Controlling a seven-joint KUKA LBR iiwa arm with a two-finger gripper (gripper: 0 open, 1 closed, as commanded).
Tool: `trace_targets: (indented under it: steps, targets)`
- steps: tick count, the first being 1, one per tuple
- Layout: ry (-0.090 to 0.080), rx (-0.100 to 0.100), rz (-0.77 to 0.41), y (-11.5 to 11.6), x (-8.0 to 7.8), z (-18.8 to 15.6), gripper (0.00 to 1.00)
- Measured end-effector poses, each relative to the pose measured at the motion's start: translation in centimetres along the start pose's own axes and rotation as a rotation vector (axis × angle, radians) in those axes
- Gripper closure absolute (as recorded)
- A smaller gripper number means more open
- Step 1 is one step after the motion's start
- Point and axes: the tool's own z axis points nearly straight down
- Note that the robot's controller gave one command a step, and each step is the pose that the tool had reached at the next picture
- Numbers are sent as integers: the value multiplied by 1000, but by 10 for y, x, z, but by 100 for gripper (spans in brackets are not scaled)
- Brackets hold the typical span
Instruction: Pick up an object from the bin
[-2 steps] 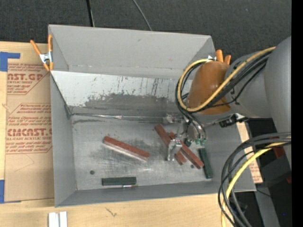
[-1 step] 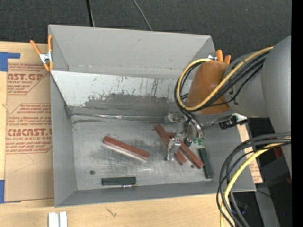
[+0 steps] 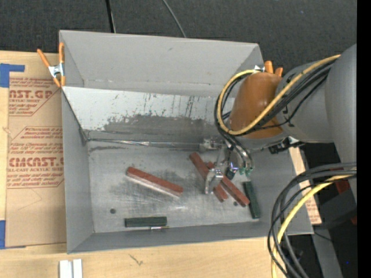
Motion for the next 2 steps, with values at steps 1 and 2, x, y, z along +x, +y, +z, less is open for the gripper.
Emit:
trace_targets:
  steps: [1, 2]
  targets:
    - [3, -1, 43, -2, -1, 4, 0]
    - [7, -2, 0, 1, 0, -2, 100]
